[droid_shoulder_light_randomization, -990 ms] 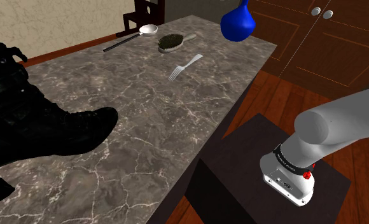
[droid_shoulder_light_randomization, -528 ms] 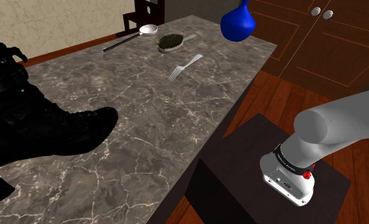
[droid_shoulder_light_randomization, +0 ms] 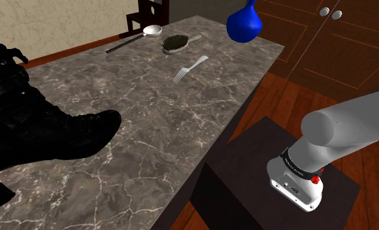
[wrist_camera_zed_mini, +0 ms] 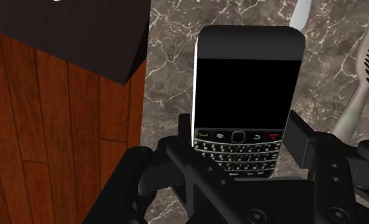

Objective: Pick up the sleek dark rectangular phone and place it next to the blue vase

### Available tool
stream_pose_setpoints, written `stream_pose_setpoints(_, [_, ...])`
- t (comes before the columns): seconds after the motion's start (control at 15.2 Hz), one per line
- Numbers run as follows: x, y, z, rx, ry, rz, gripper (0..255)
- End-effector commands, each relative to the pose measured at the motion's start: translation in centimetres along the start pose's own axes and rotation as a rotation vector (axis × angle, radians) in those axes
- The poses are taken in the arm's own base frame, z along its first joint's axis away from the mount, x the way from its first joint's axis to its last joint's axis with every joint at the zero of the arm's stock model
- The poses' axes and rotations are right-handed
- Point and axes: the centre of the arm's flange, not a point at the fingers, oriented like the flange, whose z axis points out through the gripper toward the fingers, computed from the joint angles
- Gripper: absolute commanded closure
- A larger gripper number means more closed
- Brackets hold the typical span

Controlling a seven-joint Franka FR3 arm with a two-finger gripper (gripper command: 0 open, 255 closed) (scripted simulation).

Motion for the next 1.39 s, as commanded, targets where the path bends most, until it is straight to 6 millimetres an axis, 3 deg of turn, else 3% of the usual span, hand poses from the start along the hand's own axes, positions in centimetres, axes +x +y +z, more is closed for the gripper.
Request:
stream_pose_setpoints(0.0, [2.5, 0.9, 0.3, 0.0, 0.0, -0.002, 255])
stream_pose_setpoints(1.32, [27.6, 9.3, 1.1, 0.0, 0.0, -0.002, 255])
